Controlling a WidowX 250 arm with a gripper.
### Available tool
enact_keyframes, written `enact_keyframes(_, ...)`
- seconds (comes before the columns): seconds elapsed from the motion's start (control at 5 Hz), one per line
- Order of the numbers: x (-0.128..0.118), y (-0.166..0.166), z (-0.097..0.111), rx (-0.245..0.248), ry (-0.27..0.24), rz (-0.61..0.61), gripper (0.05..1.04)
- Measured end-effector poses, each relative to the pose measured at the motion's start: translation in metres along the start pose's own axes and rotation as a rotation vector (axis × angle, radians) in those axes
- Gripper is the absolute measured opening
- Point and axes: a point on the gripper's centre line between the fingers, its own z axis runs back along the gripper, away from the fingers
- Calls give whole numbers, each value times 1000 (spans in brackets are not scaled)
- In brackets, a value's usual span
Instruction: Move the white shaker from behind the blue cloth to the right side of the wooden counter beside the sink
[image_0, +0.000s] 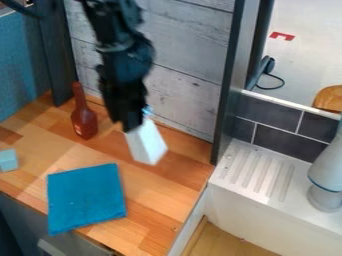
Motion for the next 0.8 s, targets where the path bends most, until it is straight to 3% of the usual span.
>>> enact_keyframes(0.2,10,-15,-17,100,-30,-20,497)
enact_keyframes(0.6,20,-17,-51,166,-60,-4,497)
enact_keyframes(0.8,20,-22,-66,182,-29,-27,497)
